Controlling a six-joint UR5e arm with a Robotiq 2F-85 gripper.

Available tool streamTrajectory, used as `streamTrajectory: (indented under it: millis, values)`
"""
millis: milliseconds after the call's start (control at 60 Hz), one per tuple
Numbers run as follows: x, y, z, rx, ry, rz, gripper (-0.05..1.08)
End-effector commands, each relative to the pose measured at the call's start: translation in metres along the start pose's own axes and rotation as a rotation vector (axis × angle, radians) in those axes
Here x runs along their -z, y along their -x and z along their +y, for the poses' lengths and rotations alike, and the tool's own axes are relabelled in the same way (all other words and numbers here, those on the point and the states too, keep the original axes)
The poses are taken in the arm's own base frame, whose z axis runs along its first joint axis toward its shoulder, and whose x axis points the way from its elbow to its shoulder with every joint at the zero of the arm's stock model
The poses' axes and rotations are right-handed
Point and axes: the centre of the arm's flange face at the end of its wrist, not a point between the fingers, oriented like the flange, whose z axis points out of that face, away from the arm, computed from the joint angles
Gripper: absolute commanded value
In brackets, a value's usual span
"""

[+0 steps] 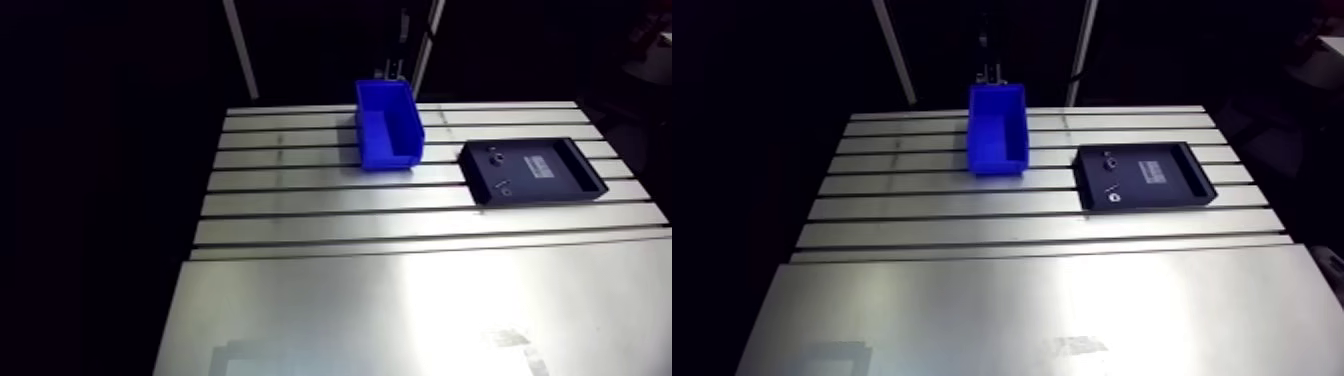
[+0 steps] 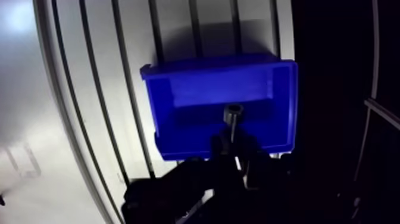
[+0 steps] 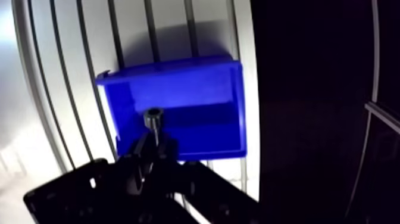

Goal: Pick up the M10 bolt from the tray and put it into the blue bin.

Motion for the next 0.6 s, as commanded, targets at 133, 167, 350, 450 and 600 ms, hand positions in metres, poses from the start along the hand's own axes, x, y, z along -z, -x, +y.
streamTrajectory:
  millis: [133, 167, 350, 450, 600]
  values:
    - [-0.028, -0.003, 0.007, -0.016, -0.029, -0.006, 1.06]
    - [-0.031, -0.003, 0.007, -0.016, -0.032, -0.008, 1.06]
    - [-0.046, -0.002, 0.010, -0.019, -0.052, -0.026, 1.06]
    - [-0.052, -0.002, 0.011, -0.019, -0.061, -0.029, 1.06]
    - [-0.062, -0.003, 0.012, -0.020, -0.076, -0.030, 1.06]
